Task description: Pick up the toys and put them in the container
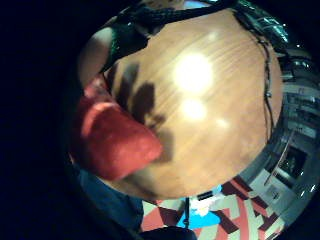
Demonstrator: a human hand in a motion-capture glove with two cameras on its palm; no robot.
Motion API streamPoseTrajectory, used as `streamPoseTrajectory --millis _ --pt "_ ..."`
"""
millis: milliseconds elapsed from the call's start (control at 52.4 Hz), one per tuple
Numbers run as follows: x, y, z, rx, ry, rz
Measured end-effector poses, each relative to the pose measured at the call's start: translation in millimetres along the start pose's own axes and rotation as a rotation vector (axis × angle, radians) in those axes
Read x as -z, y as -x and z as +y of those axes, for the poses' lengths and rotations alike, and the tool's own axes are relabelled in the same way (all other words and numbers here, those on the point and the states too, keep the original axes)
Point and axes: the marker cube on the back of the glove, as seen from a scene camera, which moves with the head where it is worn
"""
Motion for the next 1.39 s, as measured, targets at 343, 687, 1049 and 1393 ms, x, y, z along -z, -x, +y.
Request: streamPoseTrajectory --millis 343,687,1049,1393 --pt "5 1 -23 0.084 -0.395 0.150" --pt "119 3 -16 0.074 -0.534 -0.003" --pt "203 103 -31 0.258 -0.759 -0.212" --pt "180 195 -91 0.345 -0.620 -0.308"
